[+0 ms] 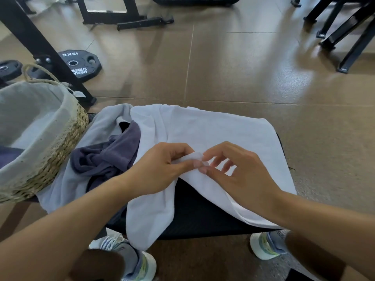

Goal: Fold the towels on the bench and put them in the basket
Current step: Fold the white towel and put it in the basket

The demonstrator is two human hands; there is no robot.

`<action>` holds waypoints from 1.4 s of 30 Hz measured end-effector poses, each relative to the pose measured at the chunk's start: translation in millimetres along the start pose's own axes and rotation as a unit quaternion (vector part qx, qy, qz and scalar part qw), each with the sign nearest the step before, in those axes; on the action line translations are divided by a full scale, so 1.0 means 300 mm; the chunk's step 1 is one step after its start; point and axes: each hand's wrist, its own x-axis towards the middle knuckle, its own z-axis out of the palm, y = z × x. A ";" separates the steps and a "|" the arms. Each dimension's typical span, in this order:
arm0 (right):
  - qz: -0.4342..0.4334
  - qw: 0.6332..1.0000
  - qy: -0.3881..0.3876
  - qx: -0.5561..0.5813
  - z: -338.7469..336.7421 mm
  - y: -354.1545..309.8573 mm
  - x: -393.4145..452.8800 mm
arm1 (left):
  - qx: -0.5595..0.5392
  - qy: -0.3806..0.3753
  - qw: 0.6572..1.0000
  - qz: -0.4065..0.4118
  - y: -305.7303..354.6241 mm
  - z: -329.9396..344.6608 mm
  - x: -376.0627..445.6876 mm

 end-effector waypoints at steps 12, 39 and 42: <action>0.082 0.994 -0.071 0.022 -0.015 0.014 0.019 | 0.009 -0.058 0.998 -0.028 0.008 -0.006 0.046; 0.146 0.977 -0.016 0.155 -0.027 0.007 0.014 | -0.021 -0.052 0.998 -0.021 0.024 0.015 0.067; 0.175 0.963 -0.053 0.198 -0.048 0.005 0.037 | -0.012 -0.052 0.999 -0.007 0.015 0.021 0.066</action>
